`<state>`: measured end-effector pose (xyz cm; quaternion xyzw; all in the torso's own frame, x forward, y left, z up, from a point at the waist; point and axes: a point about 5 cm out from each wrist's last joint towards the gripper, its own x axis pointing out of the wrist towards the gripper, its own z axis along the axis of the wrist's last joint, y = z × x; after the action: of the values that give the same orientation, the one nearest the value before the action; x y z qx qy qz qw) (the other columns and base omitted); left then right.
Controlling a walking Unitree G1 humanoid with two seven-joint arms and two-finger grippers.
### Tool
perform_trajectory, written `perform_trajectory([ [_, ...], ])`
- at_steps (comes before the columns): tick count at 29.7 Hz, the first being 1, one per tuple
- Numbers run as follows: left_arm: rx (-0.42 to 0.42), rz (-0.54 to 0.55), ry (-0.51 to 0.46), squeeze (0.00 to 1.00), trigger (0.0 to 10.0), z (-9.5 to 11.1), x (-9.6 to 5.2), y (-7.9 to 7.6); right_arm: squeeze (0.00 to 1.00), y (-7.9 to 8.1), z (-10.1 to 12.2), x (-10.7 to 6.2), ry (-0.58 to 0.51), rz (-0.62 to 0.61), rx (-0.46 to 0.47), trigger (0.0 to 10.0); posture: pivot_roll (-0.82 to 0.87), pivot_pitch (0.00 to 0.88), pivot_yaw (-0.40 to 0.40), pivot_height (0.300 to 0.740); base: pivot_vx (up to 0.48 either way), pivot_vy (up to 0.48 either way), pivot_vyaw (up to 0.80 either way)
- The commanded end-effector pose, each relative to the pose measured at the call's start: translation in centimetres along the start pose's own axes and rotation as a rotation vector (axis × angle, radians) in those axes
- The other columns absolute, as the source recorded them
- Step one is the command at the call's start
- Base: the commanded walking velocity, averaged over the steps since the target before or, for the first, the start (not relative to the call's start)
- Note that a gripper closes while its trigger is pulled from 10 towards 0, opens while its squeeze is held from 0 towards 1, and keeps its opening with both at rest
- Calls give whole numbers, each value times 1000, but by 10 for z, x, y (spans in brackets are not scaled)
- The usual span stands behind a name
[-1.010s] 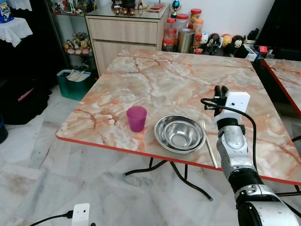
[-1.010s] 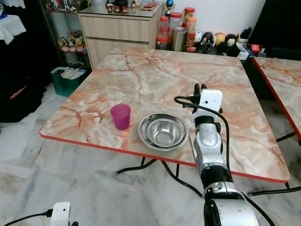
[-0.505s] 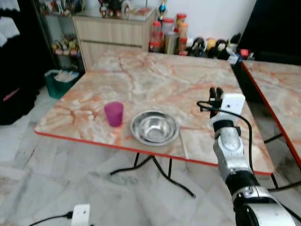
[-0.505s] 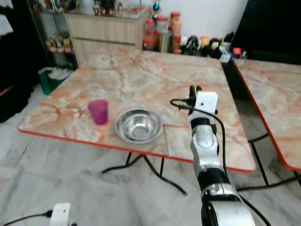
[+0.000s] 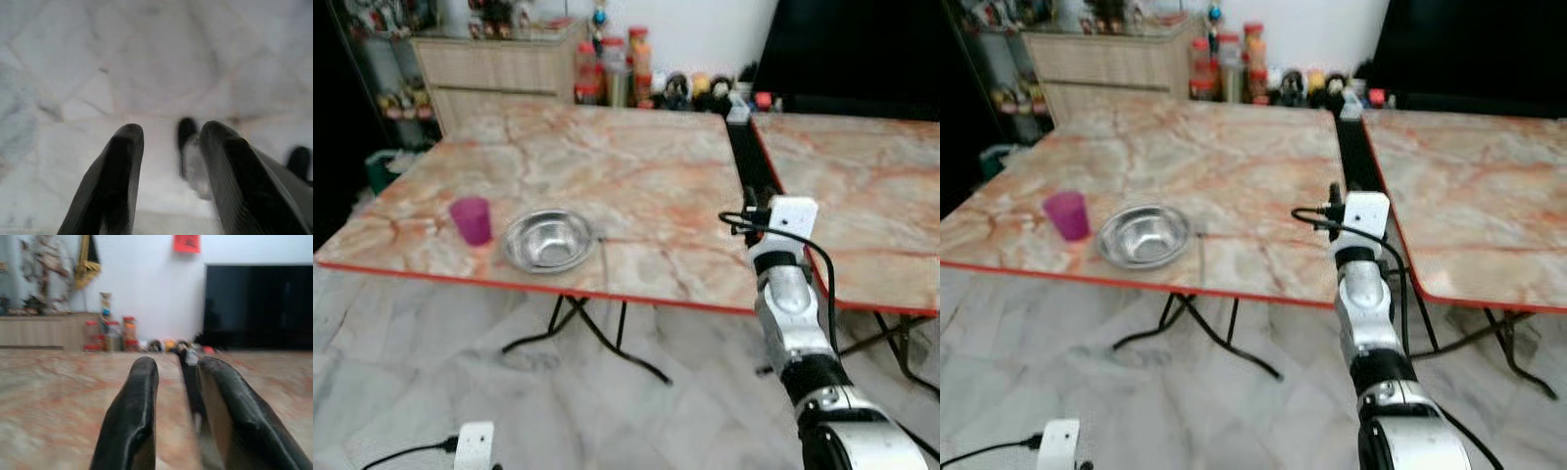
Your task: Setting the table
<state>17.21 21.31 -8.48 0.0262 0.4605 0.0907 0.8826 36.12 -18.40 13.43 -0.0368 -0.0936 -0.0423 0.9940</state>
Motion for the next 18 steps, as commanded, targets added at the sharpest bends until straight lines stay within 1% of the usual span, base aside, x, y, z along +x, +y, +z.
perform_trajectory([
  [1,4,-11,4,0,10000,-1,0,-4,0,0,4,4,-2,-11,9,10000,44,0,-11,728,0,-386,0],
  [13,-5,-7,8,0,10000,-3,-1,-4,0,6,3,5,17,10,21,10000,50,0,-19,728,0,-380,0],
  [14,-8,-6,5,0,10000,-2,0,-4,1000,5,4,6,16,7,20,10000,52,0,-19,728,0,-379,0],
  [17,-11,-5,2,0,10000,0,0,-4,1000,4,4,7,20,1,12,10000,53,0,-19,728,0,-379,0],
  [18,-13,-3,-2,0,10000,1,0,-4,0,4,3,7,27,-1,12,10000,53,0,-20,728,0,-379,0],
])
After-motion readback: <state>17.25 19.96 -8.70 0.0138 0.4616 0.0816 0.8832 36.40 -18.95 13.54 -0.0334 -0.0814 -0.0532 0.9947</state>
